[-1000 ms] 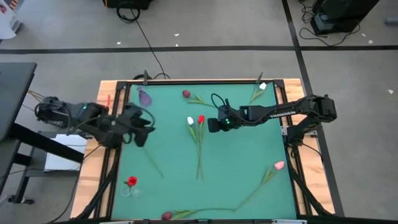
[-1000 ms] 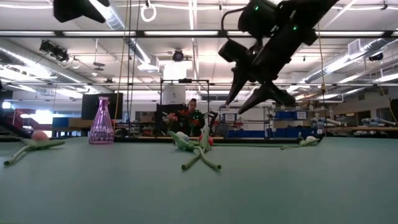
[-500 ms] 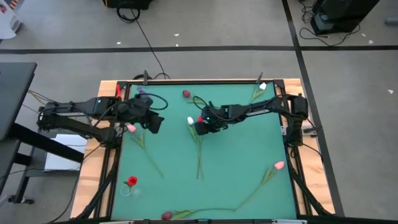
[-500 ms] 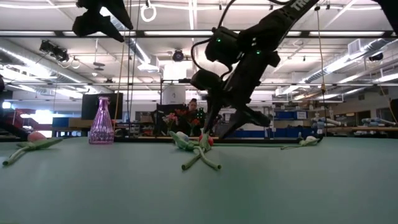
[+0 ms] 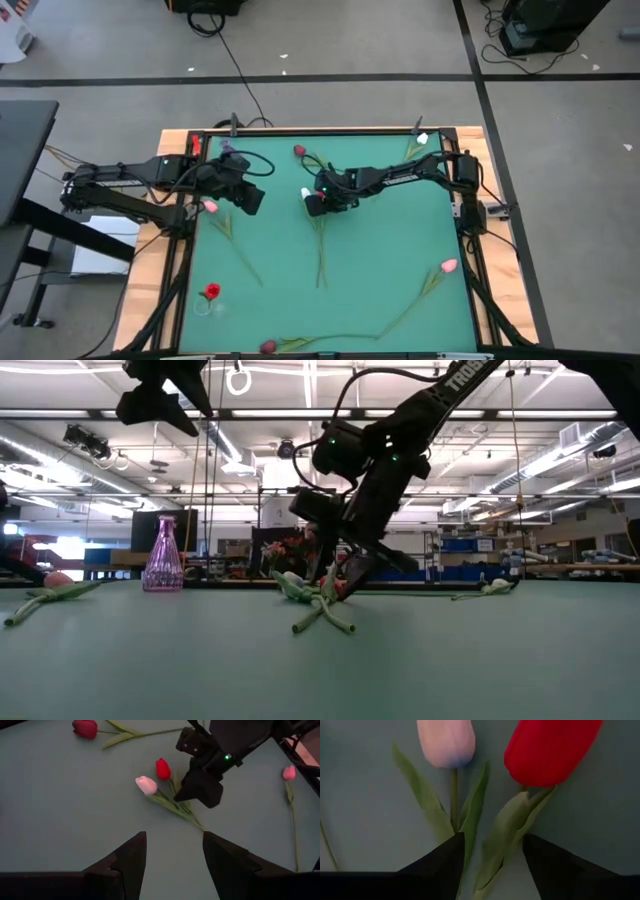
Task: Sort flowers into vase by color
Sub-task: Put the red flower into the transparent vase
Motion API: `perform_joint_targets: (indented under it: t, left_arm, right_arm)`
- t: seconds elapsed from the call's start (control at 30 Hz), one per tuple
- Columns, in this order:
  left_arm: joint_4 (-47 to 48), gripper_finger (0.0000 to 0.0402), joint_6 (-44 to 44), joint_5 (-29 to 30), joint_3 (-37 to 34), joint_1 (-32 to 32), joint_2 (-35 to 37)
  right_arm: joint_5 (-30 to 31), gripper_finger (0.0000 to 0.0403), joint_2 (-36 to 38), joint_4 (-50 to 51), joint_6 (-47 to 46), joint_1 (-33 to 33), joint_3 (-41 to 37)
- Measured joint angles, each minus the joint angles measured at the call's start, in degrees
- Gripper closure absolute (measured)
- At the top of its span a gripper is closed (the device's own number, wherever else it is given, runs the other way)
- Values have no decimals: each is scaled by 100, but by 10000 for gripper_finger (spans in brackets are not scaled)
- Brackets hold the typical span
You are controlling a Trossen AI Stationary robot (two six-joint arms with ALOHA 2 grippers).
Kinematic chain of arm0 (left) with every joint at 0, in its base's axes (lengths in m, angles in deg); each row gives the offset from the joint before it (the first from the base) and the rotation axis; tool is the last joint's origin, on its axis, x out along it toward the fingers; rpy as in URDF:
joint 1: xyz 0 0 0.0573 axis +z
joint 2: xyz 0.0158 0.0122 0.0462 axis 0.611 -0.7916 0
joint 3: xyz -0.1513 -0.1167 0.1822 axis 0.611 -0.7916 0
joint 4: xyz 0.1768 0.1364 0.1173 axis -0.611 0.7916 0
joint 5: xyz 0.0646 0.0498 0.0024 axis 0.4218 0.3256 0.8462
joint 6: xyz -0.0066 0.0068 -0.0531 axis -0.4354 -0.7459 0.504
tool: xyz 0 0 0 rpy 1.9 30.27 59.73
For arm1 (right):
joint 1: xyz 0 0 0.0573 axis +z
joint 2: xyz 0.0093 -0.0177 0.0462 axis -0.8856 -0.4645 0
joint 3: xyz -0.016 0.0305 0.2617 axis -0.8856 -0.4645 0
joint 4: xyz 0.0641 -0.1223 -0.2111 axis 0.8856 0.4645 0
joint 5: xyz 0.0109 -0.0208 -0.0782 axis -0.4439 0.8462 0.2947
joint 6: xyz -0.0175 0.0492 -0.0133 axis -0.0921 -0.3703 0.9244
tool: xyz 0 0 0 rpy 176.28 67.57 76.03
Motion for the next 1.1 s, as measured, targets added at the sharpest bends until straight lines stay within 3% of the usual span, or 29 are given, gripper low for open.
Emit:
perform_joint_targets:
  t: [0.3, 0.57, 0.73, 1.1]
  left_arm:
    - [23, 202, 11, -17, 0, -2, 15]
    - [-29, 202, -5, -17, 0, -2, 13]
    - [-47, 202, -7, -15, 0, -2, 15]
    - [-25, 202, -18, 33, 0, 0, 37]
  right_arm:
    - [496, 296, 1, 283, 389, -228, -9]
    - [673, 340, -87, 17, 744, -333, -18]
    - [560, 389, 4, -39, 876, -336, -41]
    - [212, 382, 165, -218, 1189, -282, 433]
